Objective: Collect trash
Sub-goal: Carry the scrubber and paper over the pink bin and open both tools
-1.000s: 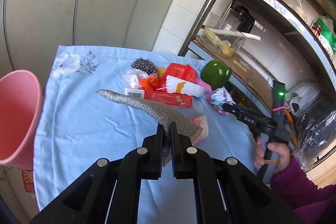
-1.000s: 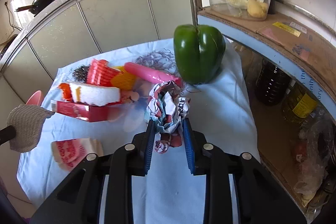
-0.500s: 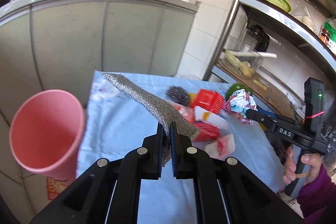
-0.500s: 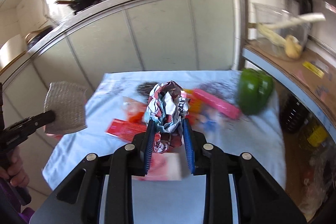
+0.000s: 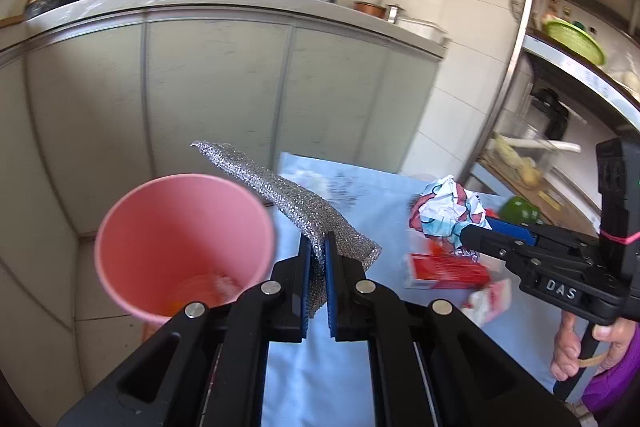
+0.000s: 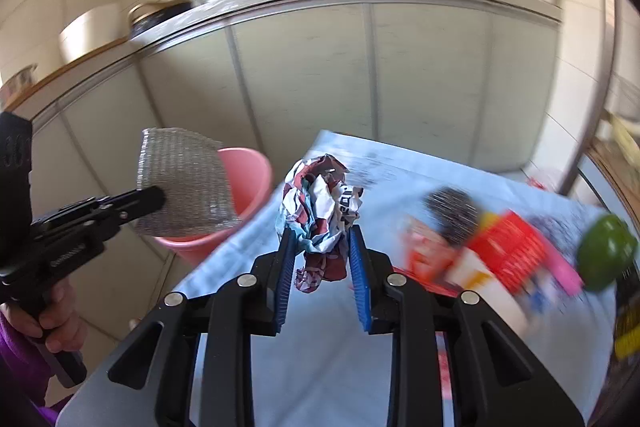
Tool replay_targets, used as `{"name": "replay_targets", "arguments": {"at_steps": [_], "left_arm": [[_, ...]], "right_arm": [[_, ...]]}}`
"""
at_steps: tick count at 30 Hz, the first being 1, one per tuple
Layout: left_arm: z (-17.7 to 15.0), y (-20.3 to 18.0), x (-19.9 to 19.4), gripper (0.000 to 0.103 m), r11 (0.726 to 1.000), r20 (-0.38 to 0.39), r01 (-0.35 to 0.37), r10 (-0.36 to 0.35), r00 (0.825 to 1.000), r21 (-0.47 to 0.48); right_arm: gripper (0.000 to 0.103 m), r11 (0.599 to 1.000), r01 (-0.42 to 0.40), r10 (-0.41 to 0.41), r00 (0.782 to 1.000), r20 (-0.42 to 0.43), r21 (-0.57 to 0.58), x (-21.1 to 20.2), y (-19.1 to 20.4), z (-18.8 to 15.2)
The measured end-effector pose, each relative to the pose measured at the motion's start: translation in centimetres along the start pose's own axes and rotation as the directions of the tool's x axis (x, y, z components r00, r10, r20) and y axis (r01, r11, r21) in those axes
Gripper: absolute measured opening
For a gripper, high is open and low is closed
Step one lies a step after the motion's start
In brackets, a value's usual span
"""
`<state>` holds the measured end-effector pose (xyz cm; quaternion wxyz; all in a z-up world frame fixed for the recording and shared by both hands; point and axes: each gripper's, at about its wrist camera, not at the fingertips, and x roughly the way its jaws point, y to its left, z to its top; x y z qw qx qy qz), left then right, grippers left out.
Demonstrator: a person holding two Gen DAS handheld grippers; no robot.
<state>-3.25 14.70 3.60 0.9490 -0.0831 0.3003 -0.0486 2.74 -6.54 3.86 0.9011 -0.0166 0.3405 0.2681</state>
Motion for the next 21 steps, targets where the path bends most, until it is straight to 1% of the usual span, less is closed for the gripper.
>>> {"name": "replay_targets", "arguments": {"at_steps": [4, 8, 11, 16, 21], "left_arm": [[-0.3, 2.5, 0.0, 0.006, 0.998, 0.004, -0.053, 0.054, 0.999, -0.044], [-0.5, 4.9, 0.2, 0.006, 0.990, -0.004, -0.112, 0.112, 0.994, -0.086], [-1.0, 6.7, 0.8, 0.006, 0.981, -0.030, -0.162, 0.160, 0.987, -0.111], [-2.2, 9.3, 1.9, 0.006, 0.965, -0.084, -0.222, 0.212, 0.974, -0.137], [-3.1, 10.4, 3.3, 0.006, 0.954, -0.133, -0.262, 0.244, 0.961, -0.145]], "right_arm": [[0.027, 0.997, -0.045, 0.044, 0.999, -0.017, -0.059, 2.0, 2.7, 1.2], [0.027, 0.992, -0.099, 0.095, 0.994, -0.050, -0.084, 4.2, 5.0, 2.2], [0.027, 0.986, -0.138, 0.131, 0.988, -0.081, -0.094, 6.3, 6.6, 2.8], [0.027, 0.979, -0.179, 0.165, 0.977, -0.138, -0.099, 9.5, 8.5, 3.1], [0.027, 0.975, -0.193, 0.170, 0.969, -0.181, -0.114, 12.0, 10.2, 2.8]]}}
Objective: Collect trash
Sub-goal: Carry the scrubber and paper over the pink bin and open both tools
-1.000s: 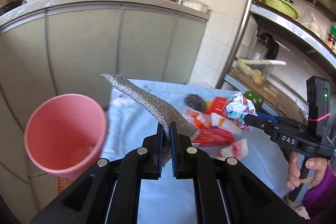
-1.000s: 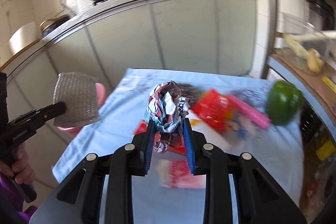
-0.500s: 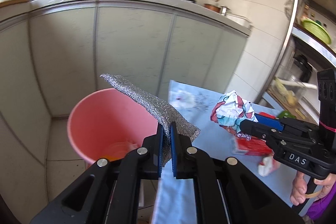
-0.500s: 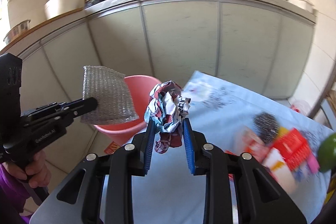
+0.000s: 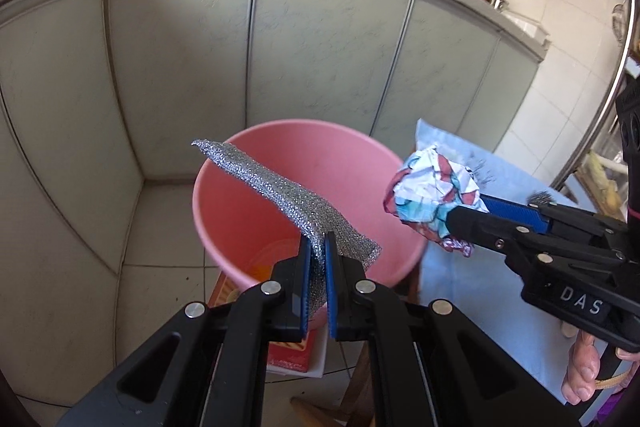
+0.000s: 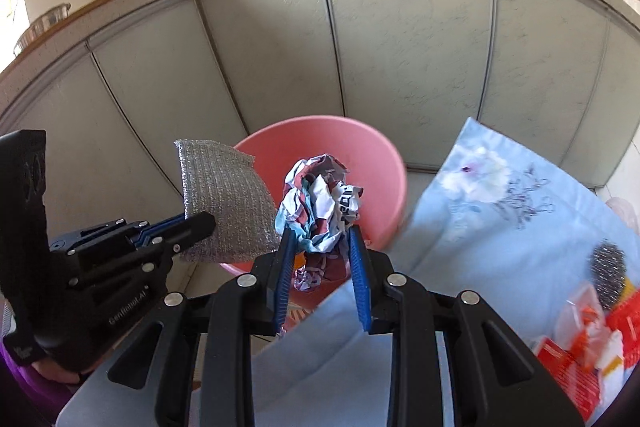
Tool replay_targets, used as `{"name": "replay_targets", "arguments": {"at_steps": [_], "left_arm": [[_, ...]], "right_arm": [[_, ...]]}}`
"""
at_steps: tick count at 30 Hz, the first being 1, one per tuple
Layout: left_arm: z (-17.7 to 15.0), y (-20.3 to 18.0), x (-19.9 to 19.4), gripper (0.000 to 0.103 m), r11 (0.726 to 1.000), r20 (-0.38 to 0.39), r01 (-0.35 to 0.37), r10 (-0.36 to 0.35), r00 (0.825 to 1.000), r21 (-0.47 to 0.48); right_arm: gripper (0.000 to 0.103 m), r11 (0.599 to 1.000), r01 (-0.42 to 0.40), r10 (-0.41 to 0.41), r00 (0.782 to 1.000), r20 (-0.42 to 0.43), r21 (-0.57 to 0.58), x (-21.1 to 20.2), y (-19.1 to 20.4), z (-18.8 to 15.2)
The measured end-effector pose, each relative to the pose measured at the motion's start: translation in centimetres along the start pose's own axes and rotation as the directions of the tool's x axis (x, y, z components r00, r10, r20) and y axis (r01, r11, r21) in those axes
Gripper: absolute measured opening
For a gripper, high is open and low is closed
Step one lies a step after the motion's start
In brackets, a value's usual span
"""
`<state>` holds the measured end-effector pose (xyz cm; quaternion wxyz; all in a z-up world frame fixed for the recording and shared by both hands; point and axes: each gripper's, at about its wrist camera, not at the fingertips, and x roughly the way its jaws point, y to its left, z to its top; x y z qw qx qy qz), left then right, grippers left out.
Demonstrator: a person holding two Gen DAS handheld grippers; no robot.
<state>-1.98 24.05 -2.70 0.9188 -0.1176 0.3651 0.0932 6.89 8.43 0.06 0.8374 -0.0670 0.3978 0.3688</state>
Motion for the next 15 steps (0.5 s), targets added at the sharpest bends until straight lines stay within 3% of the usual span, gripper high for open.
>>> {"name": "replay_targets", "arguments": {"at_steps": [9, 15], "left_arm": [[-0.4, 0.2, 1.4, 0.006, 0.999, -0.043, -0.034, 0.034, 0.998, -0.011], [-0.4, 0.0, 1.7, 0.009, 0.998, -0.045, -0.056, 0.056, 0.997, -0.007]], "right_arm": [[0.028, 1.000, 0.013, -0.013, 0.997, -0.075, -0.012, 3.5, 0.7, -0.5], [0.036, 1.000, 0.009, -0.008, 0.997, -0.081, 0.017, 3.9, 0.2, -0.1]]}}
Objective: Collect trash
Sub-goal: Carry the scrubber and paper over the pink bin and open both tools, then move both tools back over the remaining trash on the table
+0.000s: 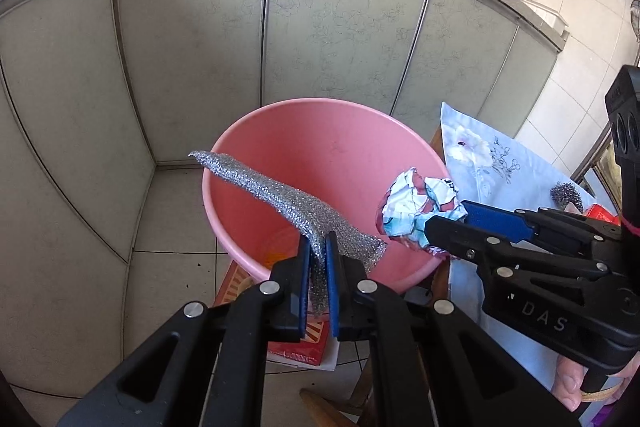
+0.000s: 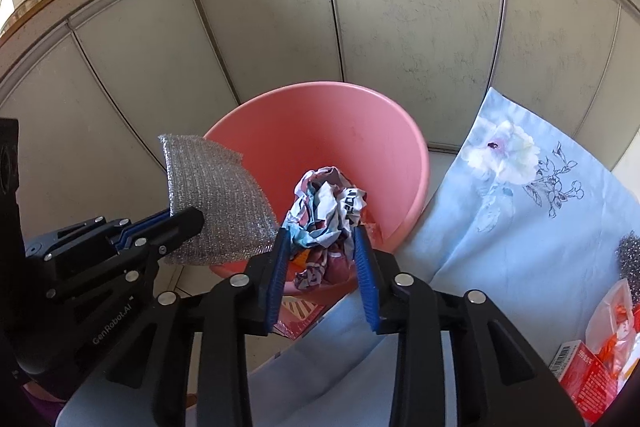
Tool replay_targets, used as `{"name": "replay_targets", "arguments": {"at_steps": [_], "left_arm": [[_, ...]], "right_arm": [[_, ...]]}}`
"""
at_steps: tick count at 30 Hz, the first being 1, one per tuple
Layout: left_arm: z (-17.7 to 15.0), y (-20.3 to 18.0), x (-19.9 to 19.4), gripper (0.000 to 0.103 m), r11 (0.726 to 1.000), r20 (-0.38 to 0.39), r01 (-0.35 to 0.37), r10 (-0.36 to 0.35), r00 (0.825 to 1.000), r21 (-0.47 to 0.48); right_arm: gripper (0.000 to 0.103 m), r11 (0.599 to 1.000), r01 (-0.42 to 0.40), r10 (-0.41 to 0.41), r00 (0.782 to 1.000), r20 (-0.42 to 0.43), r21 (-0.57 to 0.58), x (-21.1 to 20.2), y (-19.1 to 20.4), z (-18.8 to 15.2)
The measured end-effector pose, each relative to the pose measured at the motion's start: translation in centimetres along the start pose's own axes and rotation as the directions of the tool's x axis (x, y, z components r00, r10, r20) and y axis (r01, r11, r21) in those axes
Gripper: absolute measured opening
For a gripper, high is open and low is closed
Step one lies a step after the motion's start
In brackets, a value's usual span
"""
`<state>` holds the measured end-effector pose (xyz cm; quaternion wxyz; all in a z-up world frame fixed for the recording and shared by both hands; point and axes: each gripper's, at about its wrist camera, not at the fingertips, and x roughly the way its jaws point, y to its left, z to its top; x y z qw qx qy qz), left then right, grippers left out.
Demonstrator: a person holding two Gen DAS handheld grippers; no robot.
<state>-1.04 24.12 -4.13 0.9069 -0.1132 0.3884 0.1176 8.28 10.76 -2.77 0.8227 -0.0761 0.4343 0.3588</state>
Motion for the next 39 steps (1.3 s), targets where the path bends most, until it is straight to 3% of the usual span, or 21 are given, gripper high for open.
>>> {"name": "replay_targets", "arguments": {"at_steps": [11, 24, 39], "left_arm": [[0.3, -0.2, -0.5, 0.021, 1.000, 0.007, -0.031, 0.031, 0.999, 0.001], [0.7, -1.2, -2.6, 0.022, 0.999, 0.049, -0.021, 0.020, 0.999, 0.027], [0.7, -5.8, -5.4, 0.022, 0.993, 0.087, 0.014, -0.024, 0.996, 0.116]], "right_arm": [[0.043, 1.000, 0.009, -0.009, 1.000, 0.019, 0.007, -0.5, -0.4, -0.1], [0.043, 1.000, 0.011, -0.012, 0.997, 0.072, 0.027, -4.1, -1.2, -1.2], [0.043, 0.996, 0.031, -0.043, 0.988, 0.147, 0.086, -10.0, -3.6, -4.4]]}}
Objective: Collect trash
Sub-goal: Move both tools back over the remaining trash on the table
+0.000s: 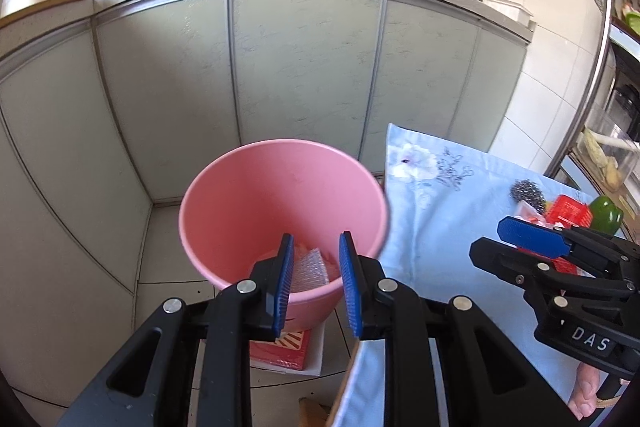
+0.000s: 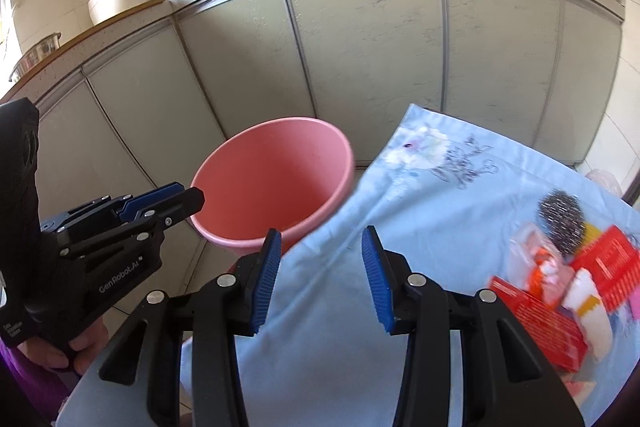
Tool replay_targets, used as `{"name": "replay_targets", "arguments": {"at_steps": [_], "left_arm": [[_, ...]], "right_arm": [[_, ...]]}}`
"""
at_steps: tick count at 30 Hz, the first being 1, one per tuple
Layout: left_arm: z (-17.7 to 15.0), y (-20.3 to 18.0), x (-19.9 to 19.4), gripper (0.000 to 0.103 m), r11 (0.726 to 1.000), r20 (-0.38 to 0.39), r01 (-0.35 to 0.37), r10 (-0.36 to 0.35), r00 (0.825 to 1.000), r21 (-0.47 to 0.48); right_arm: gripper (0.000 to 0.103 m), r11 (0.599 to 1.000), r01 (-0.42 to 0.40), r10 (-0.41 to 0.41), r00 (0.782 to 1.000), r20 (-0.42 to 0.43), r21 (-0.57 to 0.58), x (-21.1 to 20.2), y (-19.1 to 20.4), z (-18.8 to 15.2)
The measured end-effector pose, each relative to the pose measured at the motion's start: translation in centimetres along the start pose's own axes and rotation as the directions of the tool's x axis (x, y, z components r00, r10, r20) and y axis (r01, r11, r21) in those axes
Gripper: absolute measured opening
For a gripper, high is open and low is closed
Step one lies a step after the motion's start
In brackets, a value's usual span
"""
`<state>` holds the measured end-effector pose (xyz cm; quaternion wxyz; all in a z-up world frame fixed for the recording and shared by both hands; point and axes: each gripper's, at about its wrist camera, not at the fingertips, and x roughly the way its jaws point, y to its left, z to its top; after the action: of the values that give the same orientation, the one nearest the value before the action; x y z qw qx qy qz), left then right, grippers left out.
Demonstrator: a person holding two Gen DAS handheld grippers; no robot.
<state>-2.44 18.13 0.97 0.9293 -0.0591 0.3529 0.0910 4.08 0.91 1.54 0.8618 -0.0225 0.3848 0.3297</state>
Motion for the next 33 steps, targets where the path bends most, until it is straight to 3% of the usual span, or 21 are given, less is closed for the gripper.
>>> {"name": "replay_targets", "arguments": {"at_steps": [12, 22, 26, 33], "left_arm": [[-0.1, -4.7, -1.2, 0.022, 0.996, 0.011, 0.034, -0.035, 0.999, 0.086], [-1.1, -9.5, -1.5, 0.023, 0.975, -0.019, 0.132, -0.131, 0.991, 0.179], [-1.6, -11.1, -1.5, 0.030, 0.957, -0.051, 0.218, -0.212, 0.976, 0.192], [-2.3, -13.8, -0.1, 0.031, 0.910, -0.173, 0.383, -0.356, 0.918, 0.159]], "right_arm": [[0.043, 0.995, 0.055, -0.061, 0.996, 0.067, 0.088, -5.6, -4.5, -3.2], [0.043, 0.971, 0.181, -0.200, 0.973, 0.118, 0.156, -11.2, -9.0, -6.9], [0.043, 0.948, 0.251, -0.276, 0.954, 0.114, 0.197, -13.2, -11.2, -8.8], [0.043, 0.907, 0.298, -0.336, 0.938, 0.082, 0.298, -14.7, -14.9, -11.8]]}}
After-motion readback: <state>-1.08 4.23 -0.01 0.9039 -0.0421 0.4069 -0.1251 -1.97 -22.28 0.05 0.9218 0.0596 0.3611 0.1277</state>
